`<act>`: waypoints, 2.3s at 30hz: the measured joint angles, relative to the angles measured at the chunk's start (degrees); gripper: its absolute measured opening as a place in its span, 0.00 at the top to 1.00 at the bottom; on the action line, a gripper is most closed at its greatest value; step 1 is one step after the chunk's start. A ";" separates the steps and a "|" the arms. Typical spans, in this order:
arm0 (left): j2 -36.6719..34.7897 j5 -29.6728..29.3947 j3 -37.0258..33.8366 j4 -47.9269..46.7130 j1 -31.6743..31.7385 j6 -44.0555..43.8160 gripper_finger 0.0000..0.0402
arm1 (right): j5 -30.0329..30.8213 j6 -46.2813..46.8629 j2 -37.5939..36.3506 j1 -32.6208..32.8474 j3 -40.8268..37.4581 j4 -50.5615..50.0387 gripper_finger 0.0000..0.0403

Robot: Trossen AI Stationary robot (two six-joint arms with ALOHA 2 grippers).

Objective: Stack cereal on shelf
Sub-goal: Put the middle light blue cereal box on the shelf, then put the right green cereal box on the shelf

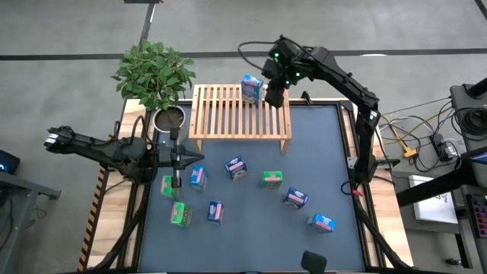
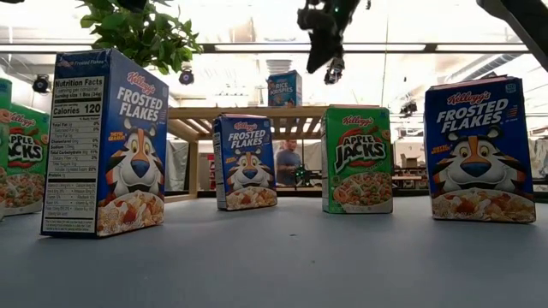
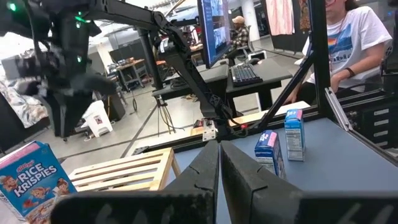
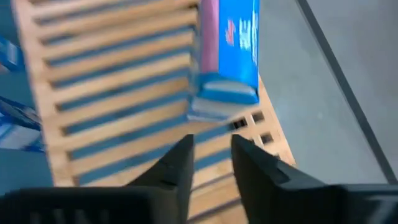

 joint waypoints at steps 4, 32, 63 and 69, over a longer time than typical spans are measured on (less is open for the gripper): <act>0.00 0.00 0.00 -0.03 0.00 0.02 1.00 | 2.84 -1.13 0.09 -0.02 -4.68 5.10 0.95; 0.07 -0.01 0.00 -0.31 0.00 0.02 1.00 | 3.32 -7.02 1.26 0.43 -13.92 25.66 0.97; 0.22 -0.01 0.00 -0.27 0.00 0.02 1.00 | -0.90 -2.49 -3.00 7.09 -13.90 17.14 0.97; 0.24 -0.01 0.02 -0.25 -0.02 0.02 1.00 | -5.53 -0.38 -4.06 14.95 -14.43 13.20 0.97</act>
